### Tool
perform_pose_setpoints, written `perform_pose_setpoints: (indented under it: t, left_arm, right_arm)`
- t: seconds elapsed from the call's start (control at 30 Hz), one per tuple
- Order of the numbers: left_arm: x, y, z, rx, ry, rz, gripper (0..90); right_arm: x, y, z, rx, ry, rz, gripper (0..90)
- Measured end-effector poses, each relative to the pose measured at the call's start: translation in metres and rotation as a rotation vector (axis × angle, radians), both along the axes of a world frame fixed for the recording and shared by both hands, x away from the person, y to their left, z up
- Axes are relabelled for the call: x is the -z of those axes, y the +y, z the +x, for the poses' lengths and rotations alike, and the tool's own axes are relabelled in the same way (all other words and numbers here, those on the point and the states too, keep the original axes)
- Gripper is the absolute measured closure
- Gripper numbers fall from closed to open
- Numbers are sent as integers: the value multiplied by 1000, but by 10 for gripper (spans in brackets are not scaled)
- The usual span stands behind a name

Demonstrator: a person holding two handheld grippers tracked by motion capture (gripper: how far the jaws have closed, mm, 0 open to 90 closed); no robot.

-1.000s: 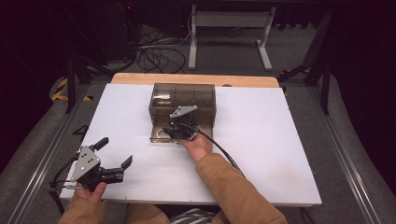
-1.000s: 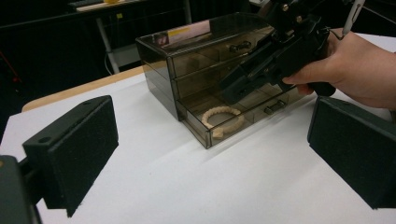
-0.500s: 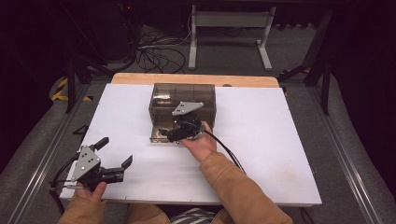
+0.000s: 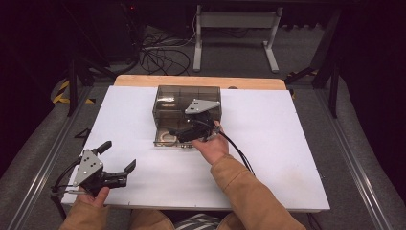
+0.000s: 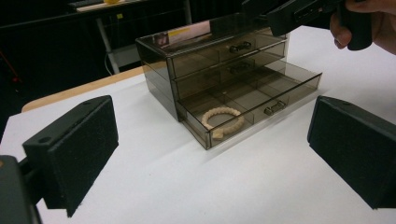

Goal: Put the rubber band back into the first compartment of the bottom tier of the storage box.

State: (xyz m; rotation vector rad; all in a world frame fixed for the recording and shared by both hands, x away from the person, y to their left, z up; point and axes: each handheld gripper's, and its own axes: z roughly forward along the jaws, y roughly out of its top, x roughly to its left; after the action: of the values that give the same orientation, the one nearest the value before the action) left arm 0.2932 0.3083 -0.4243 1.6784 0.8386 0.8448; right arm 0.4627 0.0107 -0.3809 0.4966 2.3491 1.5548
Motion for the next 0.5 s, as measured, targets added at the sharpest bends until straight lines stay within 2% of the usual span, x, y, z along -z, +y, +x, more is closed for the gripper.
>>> perform_pose_setpoints:
  t: [0.5]
  left_arm:
    - [0, 0, 0, -1, 0, 0, 24]
  right_arm:
    - [-11, -15, -2, 18, -13, 33, 87]
